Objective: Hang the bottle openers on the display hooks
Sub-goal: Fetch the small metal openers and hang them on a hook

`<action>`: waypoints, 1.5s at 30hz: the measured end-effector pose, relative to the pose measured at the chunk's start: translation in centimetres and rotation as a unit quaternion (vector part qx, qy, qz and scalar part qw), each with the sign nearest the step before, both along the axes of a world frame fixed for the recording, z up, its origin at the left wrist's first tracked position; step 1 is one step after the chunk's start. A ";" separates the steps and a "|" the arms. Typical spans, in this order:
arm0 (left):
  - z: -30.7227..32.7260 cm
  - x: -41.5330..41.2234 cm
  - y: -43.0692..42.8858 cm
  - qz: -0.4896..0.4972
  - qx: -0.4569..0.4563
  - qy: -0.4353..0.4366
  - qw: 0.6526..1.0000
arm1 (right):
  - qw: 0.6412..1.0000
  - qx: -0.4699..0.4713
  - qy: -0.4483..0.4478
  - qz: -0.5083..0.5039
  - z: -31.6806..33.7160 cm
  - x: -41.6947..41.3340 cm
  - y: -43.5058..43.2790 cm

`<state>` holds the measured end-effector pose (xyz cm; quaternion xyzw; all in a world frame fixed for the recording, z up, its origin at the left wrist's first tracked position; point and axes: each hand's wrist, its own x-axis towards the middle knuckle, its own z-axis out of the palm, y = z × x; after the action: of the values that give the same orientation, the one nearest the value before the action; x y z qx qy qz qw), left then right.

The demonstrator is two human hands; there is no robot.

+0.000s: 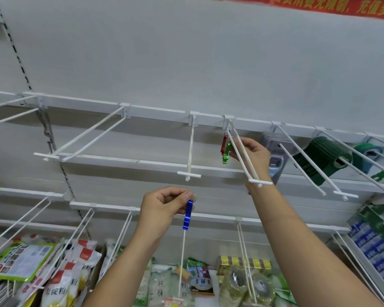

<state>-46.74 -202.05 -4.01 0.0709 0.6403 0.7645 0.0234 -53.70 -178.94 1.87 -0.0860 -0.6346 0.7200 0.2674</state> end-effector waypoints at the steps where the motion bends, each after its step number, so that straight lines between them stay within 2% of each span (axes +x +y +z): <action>1: 0.0 -0.1 0.0 -0.002 -0.003 0.003 1.000 | 1.000 0.004 0.002 -0.001 0.0 -0.1 0.0; 17: -1.0 -1.0 -0.3 0.002 -0.005 0.017 1.000 | 0.999 -0.004 -0.009 -0.038 1.0 -2.0 -0.9; 23: -1.1 -0.7 -0.2 0.004 -0.004 0.014 1.000 | 1.000 -0.012 -0.006 -0.017 0.3 -0.3 -1.1; 27: -0.8 -0.1 0.8 -0.002 -0.005 0.012 1.000 | 0.999 0.012 -0.053 -0.005 -2.3 2.8 -1.3; 33: -0.4 1.7 3.2 -0.012 -0.005 0.014 1.000 | 0.985 0.066 -0.075 0.139 -6.0 11.3 -3.5; 45: -0.3 6.0 4.5 -0.010 -0.025 0.009 1.000 | 0.985 0.059 -0.075 0.141 -6.4 16.1 -3.1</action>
<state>-40.75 -197.52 -4.28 0.0842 0.6588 0.7471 0.0271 -37.59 -182.02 -4.54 -0.0340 -0.6998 0.7035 0.1193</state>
